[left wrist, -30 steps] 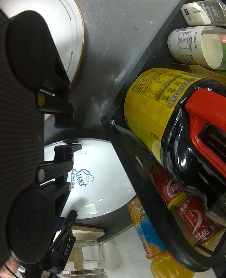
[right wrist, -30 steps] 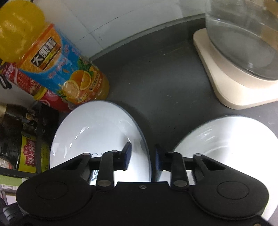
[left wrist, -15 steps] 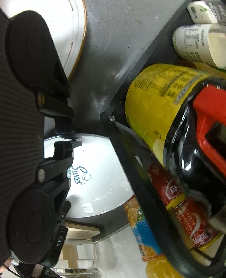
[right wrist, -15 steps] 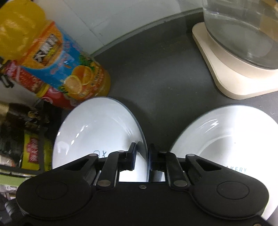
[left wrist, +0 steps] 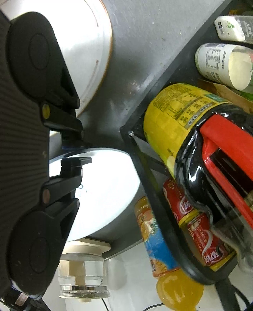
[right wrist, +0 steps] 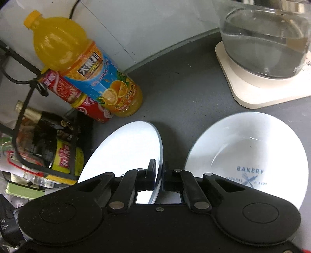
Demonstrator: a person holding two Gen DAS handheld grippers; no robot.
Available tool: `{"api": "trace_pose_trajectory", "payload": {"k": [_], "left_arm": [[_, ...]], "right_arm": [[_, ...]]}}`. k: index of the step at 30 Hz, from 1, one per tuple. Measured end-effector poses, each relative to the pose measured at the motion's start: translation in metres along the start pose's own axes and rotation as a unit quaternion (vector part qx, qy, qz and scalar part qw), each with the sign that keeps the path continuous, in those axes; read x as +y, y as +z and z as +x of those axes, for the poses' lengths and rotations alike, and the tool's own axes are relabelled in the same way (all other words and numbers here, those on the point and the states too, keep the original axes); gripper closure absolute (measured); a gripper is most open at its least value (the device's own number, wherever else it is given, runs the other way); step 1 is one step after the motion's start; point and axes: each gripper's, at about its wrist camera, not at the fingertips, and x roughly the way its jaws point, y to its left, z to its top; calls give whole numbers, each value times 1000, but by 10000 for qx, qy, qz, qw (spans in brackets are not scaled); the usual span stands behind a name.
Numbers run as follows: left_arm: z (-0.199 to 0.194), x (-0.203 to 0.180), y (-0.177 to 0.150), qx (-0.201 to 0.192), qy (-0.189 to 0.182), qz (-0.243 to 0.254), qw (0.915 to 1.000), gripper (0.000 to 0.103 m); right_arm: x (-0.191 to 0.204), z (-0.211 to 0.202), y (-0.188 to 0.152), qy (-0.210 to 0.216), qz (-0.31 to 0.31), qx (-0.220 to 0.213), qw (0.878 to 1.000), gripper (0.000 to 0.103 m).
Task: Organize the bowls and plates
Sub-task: 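Lift the 'Sweet' plate with both grippers over the gold-rimmed plate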
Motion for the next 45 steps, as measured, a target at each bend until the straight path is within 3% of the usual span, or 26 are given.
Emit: {"api": "trace_pose_trajectory", "payload": {"k": [13, 24, 45], "left_arm": [[-52, 2, -23, -304, -103, 62, 9995, 98], [-96, 27, -51, -477, 45, 27, 9988, 98], [-129, 94, -74, -505, 425, -279, 9974, 98]], "right_arm": [[19, -41, -34, 291, -279, -71, 9992, 94], [31, -53, -75, 543, -431, 65, 9976, 94], [67, -30, -119, 604, -825, 444, 9938, 94]]}}
